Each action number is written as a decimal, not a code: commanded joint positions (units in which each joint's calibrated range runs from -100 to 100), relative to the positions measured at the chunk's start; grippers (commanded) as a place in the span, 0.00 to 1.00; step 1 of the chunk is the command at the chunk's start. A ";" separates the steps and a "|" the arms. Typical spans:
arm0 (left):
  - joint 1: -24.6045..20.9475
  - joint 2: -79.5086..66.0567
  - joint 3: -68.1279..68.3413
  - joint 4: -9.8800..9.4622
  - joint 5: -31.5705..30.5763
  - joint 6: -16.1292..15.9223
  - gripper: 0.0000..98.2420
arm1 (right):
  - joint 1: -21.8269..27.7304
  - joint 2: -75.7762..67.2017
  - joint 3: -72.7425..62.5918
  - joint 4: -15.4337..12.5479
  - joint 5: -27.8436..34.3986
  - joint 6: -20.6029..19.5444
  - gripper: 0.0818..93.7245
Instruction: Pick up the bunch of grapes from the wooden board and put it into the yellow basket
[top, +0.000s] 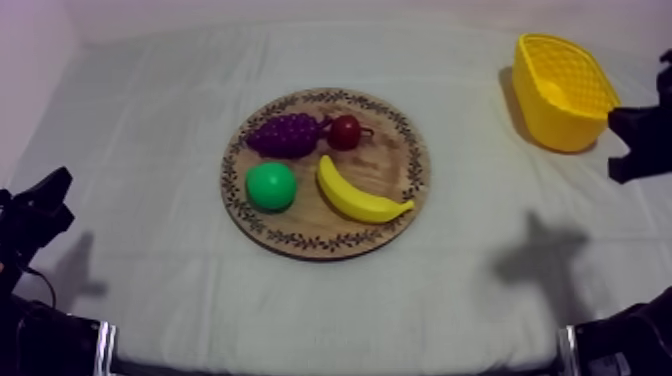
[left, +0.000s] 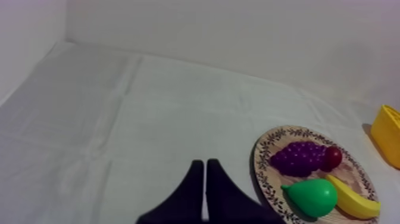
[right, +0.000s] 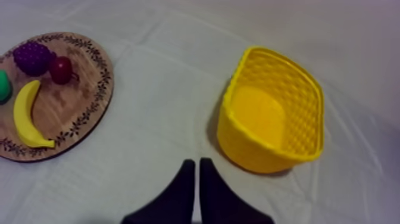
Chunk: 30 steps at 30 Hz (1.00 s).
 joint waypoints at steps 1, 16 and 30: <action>0.00 0.00 -0.03 0.02 0.05 0.01 0.00 | -1.46 5.75 -4.77 0.63 1.45 -0.44 0.00; 0.00 0.00 -0.03 0.02 0.05 0.01 0.00 | -10.30 29.07 -28.32 3.65 9.21 -0.36 0.00; 0.00 0.00 -0.03 0.02 0.05 0.01 0.00 | -12.84 48.82 -54.86 1.38 19.22 5.58 0.00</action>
